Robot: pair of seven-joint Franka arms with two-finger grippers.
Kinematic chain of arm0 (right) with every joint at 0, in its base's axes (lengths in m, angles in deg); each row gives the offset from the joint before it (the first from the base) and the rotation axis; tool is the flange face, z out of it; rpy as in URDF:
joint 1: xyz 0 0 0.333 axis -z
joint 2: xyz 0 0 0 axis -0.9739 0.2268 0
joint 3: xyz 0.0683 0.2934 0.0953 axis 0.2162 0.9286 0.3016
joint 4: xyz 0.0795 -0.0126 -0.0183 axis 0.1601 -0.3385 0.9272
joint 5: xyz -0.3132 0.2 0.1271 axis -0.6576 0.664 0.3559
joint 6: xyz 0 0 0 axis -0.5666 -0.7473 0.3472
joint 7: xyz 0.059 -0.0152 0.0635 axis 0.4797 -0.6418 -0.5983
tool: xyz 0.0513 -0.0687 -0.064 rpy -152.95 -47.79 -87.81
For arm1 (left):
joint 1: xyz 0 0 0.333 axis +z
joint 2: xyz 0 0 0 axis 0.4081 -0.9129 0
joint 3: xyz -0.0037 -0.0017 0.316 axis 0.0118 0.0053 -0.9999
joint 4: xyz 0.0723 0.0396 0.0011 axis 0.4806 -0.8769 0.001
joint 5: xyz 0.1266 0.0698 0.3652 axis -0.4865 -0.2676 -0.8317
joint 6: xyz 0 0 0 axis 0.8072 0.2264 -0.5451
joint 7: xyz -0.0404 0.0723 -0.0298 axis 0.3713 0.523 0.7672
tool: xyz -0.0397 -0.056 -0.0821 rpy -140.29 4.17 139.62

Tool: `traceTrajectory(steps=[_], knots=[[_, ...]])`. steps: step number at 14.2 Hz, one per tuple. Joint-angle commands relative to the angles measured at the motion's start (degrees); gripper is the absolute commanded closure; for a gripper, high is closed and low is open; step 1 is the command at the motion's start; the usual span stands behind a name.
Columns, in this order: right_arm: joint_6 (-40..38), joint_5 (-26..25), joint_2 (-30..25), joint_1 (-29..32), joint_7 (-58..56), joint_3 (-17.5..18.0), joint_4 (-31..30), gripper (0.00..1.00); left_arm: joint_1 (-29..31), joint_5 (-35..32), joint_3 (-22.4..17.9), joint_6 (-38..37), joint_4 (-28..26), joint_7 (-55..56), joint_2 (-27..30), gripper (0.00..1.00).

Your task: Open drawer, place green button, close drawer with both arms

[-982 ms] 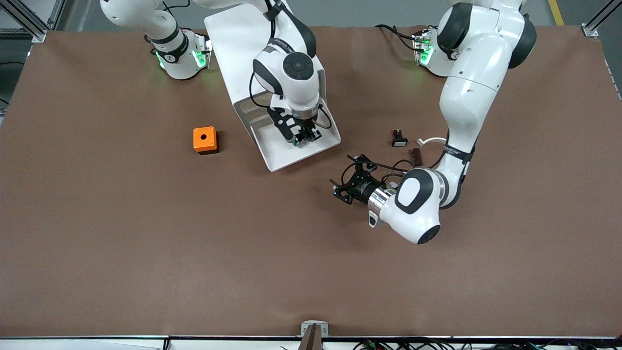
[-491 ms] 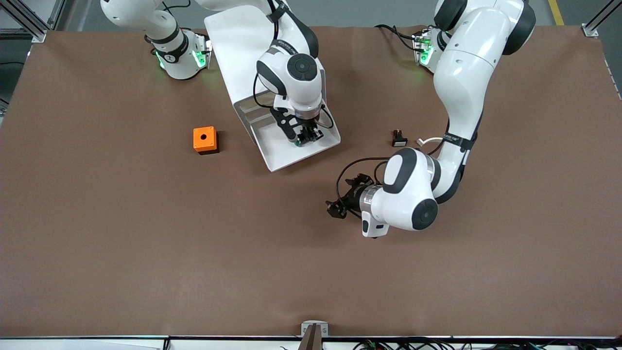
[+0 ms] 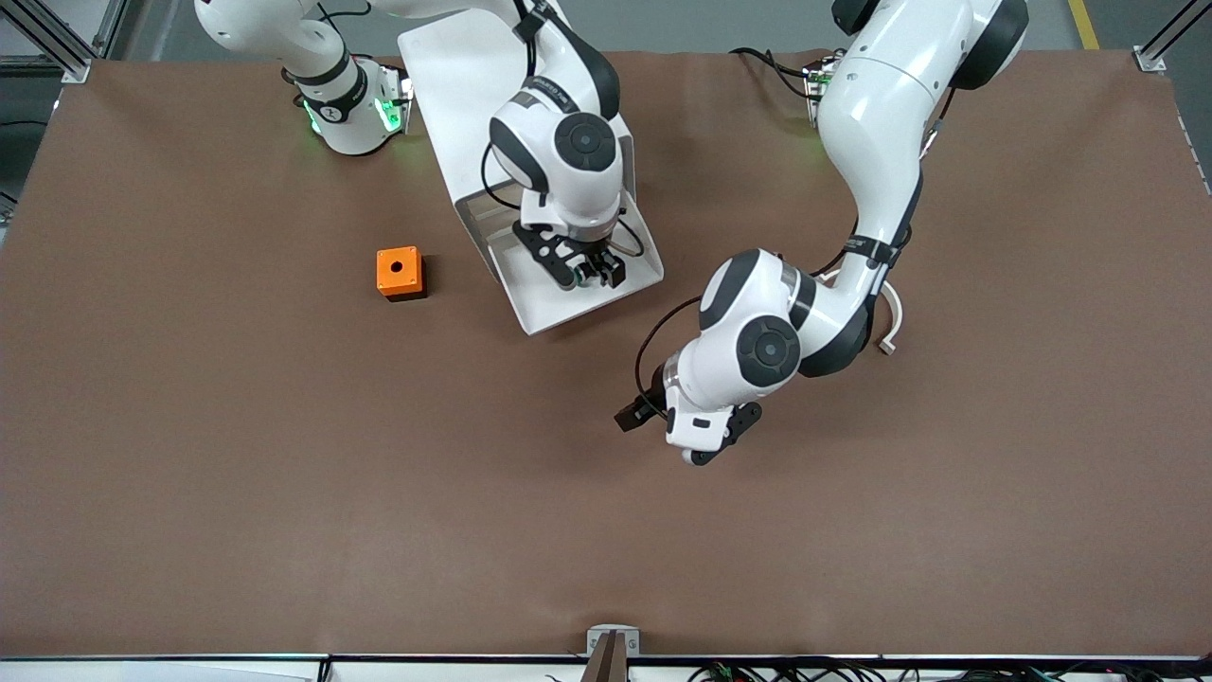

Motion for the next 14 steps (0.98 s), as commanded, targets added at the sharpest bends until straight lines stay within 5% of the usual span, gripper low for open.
traceTrajectory(steps=[1, 6, 10, 14], knots=[[-11.1, 0.6, -2.0, 7.1, -12.2, 0.7, 5.7, 0.00, -3.0, -10.9, -1.0, 6.9, -7.0, 3.0, 3.0, 0.00], [-23.3, 0.0, -7.2, 19.2, -34.5, 0.6, 8.1, 0.00, -5.9, -19.1, -0.7, 9.2, -10.0, 13.7, 2.3, 0.00], [-30.1, -2.2, -12.0, 27.6, -50.2, 0.4, 8.1, 0.00, -8.7, -18.4, -0.5, 9.5, -13.9, 15.9, 2.3, 0.00], [-34.4, -2.3, -15.7, 37.2, -65.6, 0.2, 8.1, 0.00, -8.7, -18.4, 4.9, 8.8, -15.3, 16.7, 2.9, 0.00]])
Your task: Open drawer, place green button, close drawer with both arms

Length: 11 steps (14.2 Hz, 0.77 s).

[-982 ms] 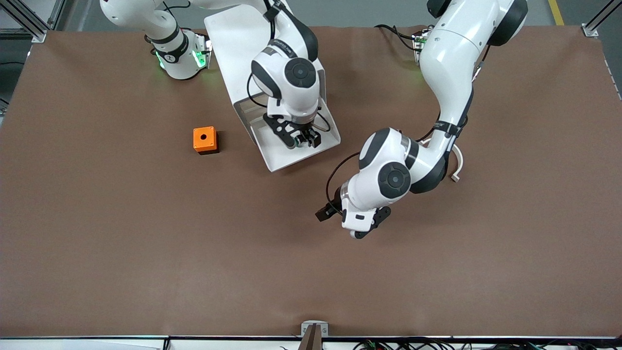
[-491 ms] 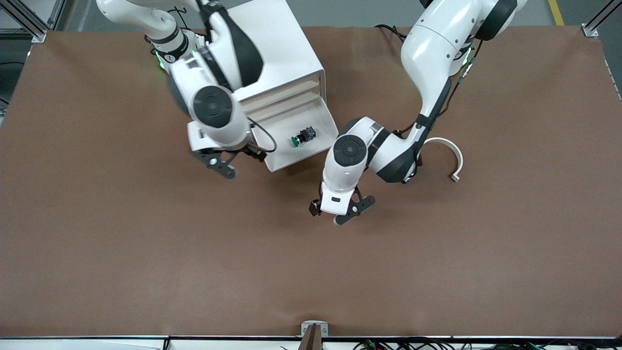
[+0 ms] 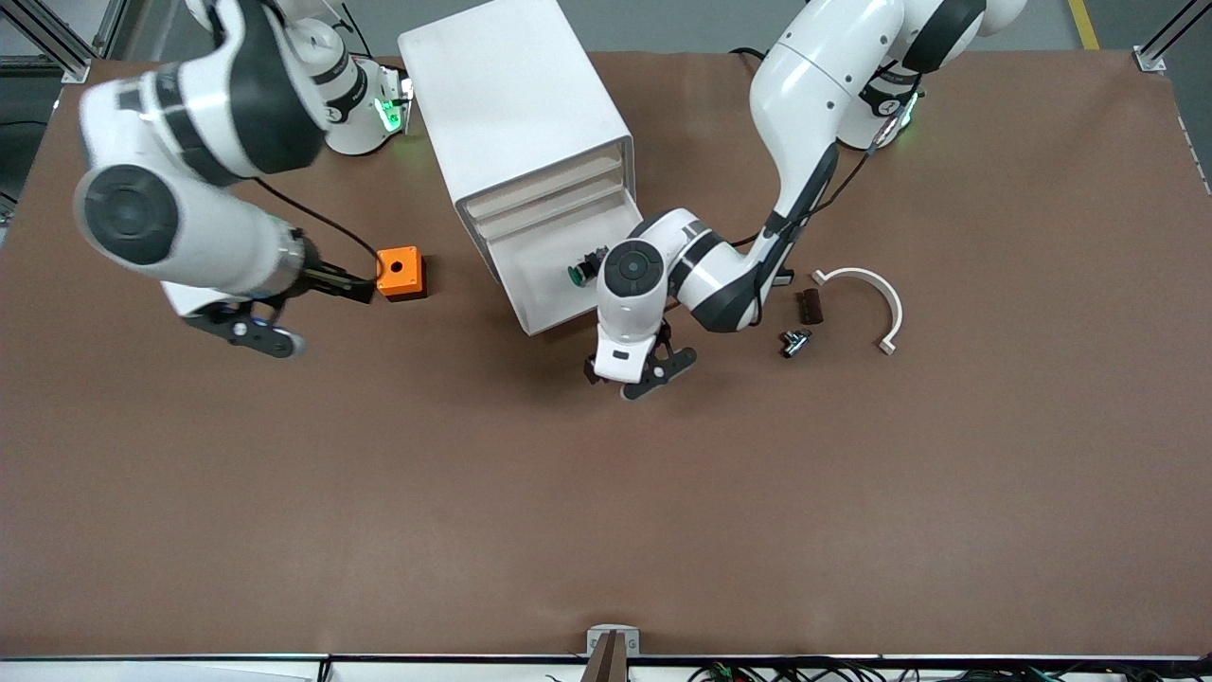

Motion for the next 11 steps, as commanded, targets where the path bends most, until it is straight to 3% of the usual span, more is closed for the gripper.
traceTrajectory(steps=[1, 7, 11], knots=[[-1.5, -0.4, -2.9, 6.4, -8.2, 1.0, -0.6, 0.00, 0.0, -0.4, 2.8, 0.4, -2.5, 0.7, 2.4, 0.00], [-5.4, -1.9, -3.1, 15.4, -30.1, 1.0, 4.2, 0.00, 0.7, 0.0, 6.6, 0.4, -2.7, 0.7, 2.4, 0.00], [-5.3, -3.3, -2.6, 18.2, -38.0, 1.1, 4.5, 0.00, 0.7, 4.7, 7.4, 0.4, -2.7, 0.5, 2.5, 0.00]])
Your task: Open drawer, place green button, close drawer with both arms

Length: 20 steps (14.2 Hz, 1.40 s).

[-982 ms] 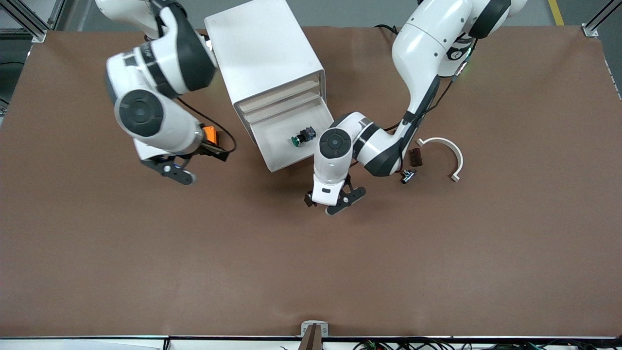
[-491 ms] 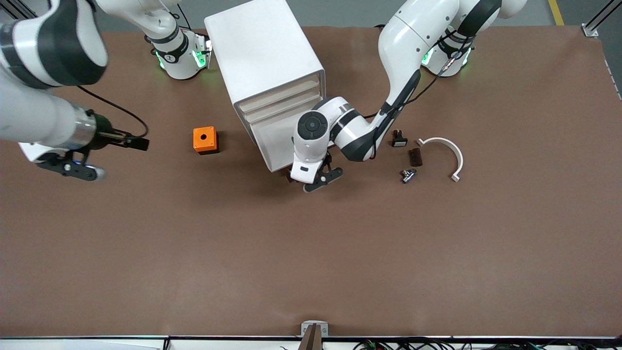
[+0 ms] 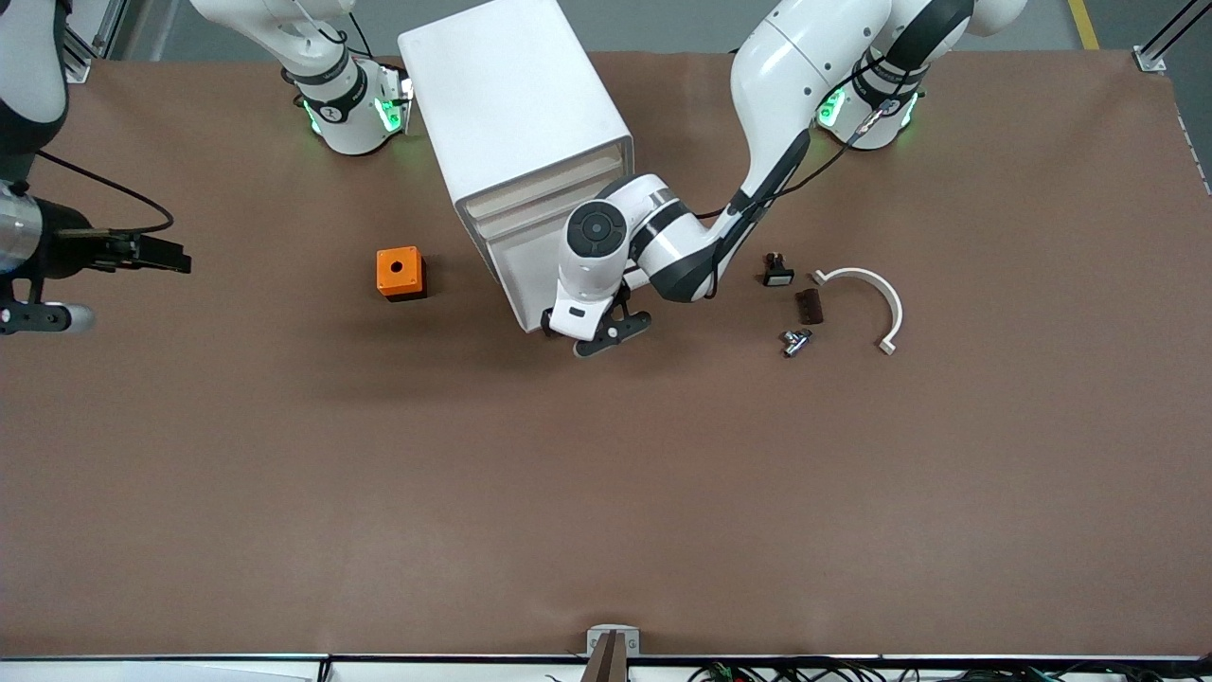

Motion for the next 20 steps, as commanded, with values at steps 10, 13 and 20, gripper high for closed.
traceTrajectory(steps=[10, 13, 20], knots=[[-0.4, -3.3, 0.6, 1.2, -4.1, 1.3, 1.9, 0.00, 0.3, 1.9, 5.8, 0.4, -3.1, 0.4, 1.6, 0.00], [-0.7, -4.1, 2.1, 1.8, -4.1, 1.3, 7.1, 0.00, -0.2, 2.7, 6.3, 0.4, -3.3, 0.5, 1.4, 0.00], [-3.1, -3.8, 0.4, 1.5, -4.1, 1.3, 9.4, 0.00, -1.0, 6.1, 8.5, 0.4, -4.3, 0.4, 1.2, 0.00]])
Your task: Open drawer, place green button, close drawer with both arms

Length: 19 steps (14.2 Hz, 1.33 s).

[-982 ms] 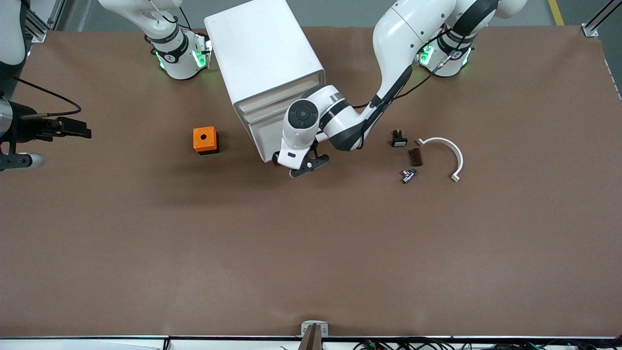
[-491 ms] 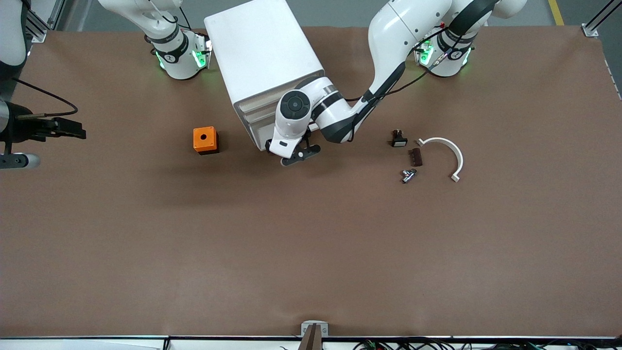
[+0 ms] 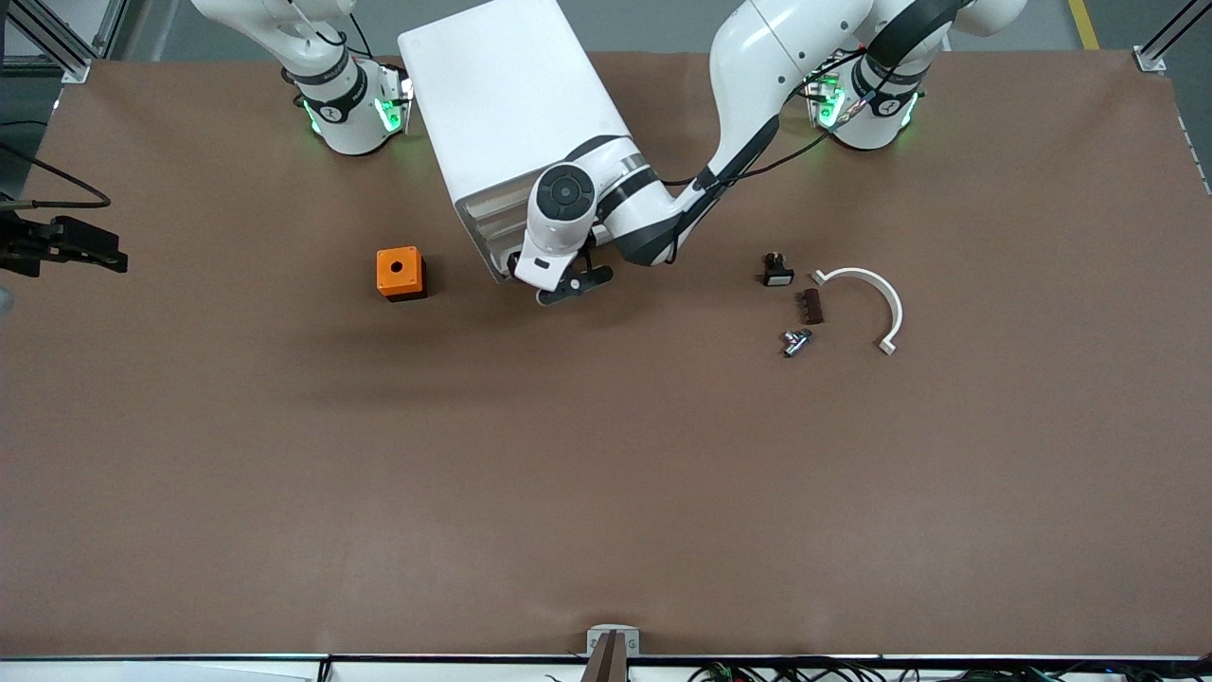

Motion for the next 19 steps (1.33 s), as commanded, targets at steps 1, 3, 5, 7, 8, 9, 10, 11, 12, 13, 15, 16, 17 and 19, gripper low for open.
traceTrajectory(steps=[1, 3, 5, 7, 8, 9, 10, 11, 12, 13, 15, 16, 17, 19], knots=[[-4.6, -0.9, -0.4, 0.6, -0.6, 0.8, 1.0, 0.00, -0.8, 1.9, 0.3, 0.4, -1.4, 0.5, 1.2, 0.00], [-5.0, -0.6, -0.8, 0.6, -0.6, 0.8, 1.0, 0.00, -1.3, 1.9, 0.3, 0.4, -1.6, 0.4, 1.2, 0.00], [-4.7, 0.3, -2.4, 0.8, -0.6, 0.7, 0.4, 0.00, -1.5, 1.9, 0.3, 0.4, -1.7, 0.4, 1.2, 0.00], [-4.6, 0.6, -3.4, 0.9, -0.6, 0.6, 0.3, 0.00, -1.2, 1.9, 0.3, 0.4, -1.7, 0.4, 1.3, 0.00], [-4.5, 0.7, -3.8, 0.8, -0.6, 0.6, 0.3, 0.00, -1.3, 1.9, 0.3, 0.4, -1.6, 0.5, 1.4, 0.00], [-4.3, 0.6, -3.9, 0.8, -0.5, 0.6, 0.3, 0.00, -1.4, 1.9, 0.3, 0.4, -1.7, 0.3, 1.3, 0.00], [-4.4, 0.5, -3.8, 1.0, -0.5, 0.4, 0.1, 0.00, -1.4, 1.9, 0.2, 0.4, -1.8, 0.5, 1.2, 0.00], [-4.7, 0.5, -3.8, 1.7, -0.4, 0.2, -0.4, 0.00, -1.4, 1.9, 0.2, 0.4, -1.9, 0.5, 1.2, 0.00], [-5.0, 0.5, -3.8, 2.3, -0.4, 0.2, -1.1, 0.00, -1.4, 1.9, 0.2, 0.4, -2.0, 0.5, 1.3, 0.00], [-5.1, 0.6, -3.8, 2.9, -0.4, 0.2, -1.3, 0.00, -1.4, 1.9, 0.3, 0.4, -2.0, 0.3, 1.3, 0.00], [-6.5, 0.5, -3.9, 2.9, -0.4, 0.3, -1.3, 0.00, -1.2, 1.9, 0.2, 0.4, -1.9, 0.4, 1.4, 0.00], [-6.6, 0.6, -4.0, 3.0, -0.4, 0.3, -1.3, 0.00, -0.8, 1.9, 0.2, 0.4, -1.8, 0.5, 1.6, 0.00], [-6.1, 0.7, -4.8, 2.9, -0.4, 0.3, -1.4, 0.00, -0.5, 1.9, 0.2, 0.4, -1.6, 0.5, 1.8, 0.00], [-4.5, 1.8, -6.0, 2.8, -0.5, 0.4, -1.6, 0.00, 0.8, 1.9, 0.1, 0.4, -1.2, 0.5, 2.4, 0.00]])
